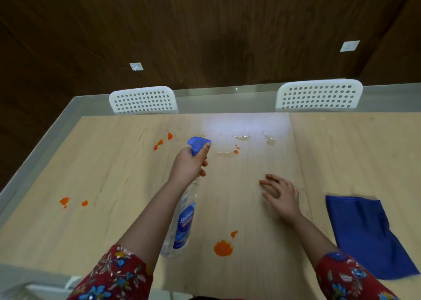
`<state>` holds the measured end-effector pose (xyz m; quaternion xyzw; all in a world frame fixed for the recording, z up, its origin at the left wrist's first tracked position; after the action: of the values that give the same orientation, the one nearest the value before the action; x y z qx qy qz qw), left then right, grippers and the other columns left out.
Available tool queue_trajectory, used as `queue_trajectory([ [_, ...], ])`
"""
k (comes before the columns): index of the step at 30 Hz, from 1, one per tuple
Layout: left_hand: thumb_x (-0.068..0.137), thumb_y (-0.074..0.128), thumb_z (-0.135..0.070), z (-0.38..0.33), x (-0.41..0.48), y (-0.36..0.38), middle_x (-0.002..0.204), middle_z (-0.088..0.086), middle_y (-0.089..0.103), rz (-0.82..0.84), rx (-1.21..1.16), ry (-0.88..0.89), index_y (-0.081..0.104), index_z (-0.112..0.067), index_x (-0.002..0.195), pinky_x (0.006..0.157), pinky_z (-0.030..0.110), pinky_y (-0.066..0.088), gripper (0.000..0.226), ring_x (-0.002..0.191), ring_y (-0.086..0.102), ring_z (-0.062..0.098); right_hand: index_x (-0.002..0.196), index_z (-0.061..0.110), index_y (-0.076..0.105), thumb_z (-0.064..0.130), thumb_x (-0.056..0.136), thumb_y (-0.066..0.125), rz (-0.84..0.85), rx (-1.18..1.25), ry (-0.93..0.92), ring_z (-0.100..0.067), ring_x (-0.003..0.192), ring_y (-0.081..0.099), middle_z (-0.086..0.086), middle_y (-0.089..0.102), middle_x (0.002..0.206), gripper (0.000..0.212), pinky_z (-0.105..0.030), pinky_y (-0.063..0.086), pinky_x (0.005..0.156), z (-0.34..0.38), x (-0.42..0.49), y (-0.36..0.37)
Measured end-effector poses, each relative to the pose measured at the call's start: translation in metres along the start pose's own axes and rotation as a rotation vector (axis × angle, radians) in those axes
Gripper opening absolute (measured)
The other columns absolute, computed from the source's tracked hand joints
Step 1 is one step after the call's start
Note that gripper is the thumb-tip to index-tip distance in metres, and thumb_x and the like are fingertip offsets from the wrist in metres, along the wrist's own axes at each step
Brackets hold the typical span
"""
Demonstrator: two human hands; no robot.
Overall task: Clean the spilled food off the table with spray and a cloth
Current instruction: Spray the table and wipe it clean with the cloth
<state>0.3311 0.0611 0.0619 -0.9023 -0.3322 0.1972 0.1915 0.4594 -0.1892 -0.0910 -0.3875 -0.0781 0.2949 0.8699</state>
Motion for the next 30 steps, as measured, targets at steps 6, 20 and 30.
queue_trajectory([
  [6,0.092,0.053,-0.053,0.001,-0.038,0.029,0.071,0.001,0.068,0.100,0.056,0.031,0.061,-0.010,0.080,0.068,0.039,0.055,0.045,0.051,0.063,0.016,0.120,0.018,0.064,0.014,0.097,0.053,-0.110,0.686,0.224,0.002,0.107,0.054,0.007,0.063,0.119,0.025,-0.014,0.041,0.090,-0.002,-0.029,-0.024],
  [20,0.091,0.054,-0.054,0.054,-0.115,0.009,0.072,0.001,0.069,0.176,0.063,-0.030,0.063,-0.010,0.081,0.066,0.038,0.054,0.046,0.053,0.064,0.018,0.129,0.023,0.055,0.028,0.102,0.042,-0.422,0.459,0.338,-0.014,0.123,0.045,0.006,0.055,0.126,0.031,-0.029,0.035,0.101,0.005,-0.091,-0.002],
  [30,0.091,0.056,-0.052,0.110,-0.105,-0.105,0.065,0.002,0.064,-0.163,-0.067,-0.083,0.064,-0.010,0.077,0.065,0.045,0.053,0.045,0.050,0.060,0.019,0.146,0.019,0.036,0.039,0.097,0.046,-0.245,-0.176,0.341,-0.029,0.143,0.019,-0.011,0.026,0.155,0.054,-0.046,0.016,0.117,0.013,-0.127,0.033],
])
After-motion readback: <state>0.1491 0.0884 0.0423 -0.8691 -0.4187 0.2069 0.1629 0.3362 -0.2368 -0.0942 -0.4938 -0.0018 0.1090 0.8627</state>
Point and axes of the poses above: each hand's wrist, its own x-axis towards the middle knuckle, its own y-axis out of the palm, z = x × y, the point moved 7 cm from there along x, towards the middle knuckle
